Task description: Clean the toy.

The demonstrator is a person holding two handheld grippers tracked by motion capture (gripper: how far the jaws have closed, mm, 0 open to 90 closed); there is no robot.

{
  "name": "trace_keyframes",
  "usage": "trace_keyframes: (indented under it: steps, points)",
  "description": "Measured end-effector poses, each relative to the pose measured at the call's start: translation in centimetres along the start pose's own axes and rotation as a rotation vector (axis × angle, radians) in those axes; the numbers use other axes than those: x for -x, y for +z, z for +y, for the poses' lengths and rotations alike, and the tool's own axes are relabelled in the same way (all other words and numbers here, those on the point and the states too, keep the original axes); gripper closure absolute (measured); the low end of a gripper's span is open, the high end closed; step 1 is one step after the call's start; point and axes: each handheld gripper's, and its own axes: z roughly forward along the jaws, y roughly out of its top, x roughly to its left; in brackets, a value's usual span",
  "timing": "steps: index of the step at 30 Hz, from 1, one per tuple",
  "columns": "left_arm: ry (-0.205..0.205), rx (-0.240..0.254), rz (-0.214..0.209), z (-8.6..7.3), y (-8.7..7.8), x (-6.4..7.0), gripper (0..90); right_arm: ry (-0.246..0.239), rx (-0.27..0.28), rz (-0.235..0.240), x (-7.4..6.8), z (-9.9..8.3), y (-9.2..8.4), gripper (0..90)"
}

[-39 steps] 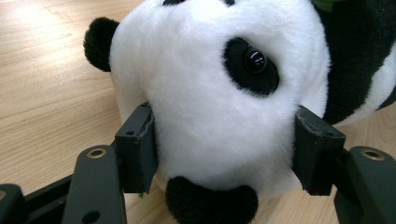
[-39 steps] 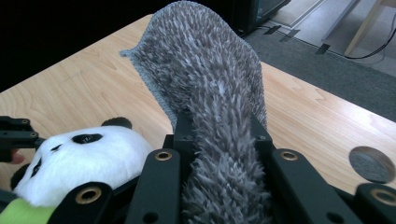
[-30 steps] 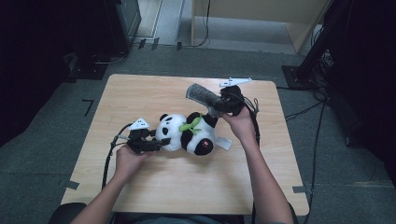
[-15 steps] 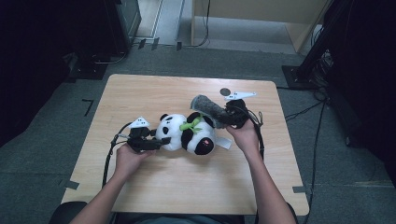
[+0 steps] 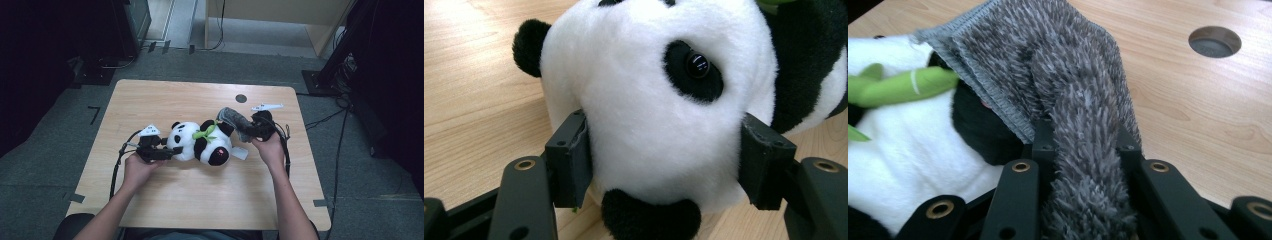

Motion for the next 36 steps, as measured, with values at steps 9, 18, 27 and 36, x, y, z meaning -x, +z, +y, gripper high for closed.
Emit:
trace_keyframes:
  steps: [9,18,27,36]
  points:
    - [0.008,0.009,-0.001,-0.1,0.1,0.0,32.6,0.015,0.093,-0.028,0.3,0.9,-2.2,73.0]
    - [0.008,0.016,0.001,-0.2,0.1,0.0,32.3,-0.068,0.153,0.035,-2.8,2.7,-3.7,72.7]
    - [0.008,0.017,0.001,-0.2,0.1,0.1,32.3,-0.127,0.074,0.069,-4.7,2.6,-1.1,72.4]
    - [0.001,0.018,0.003,-0.2,0.1,0.1,32.5,-0.071,0.062,0.057,-2.9,1.7,-0.5,73.2]
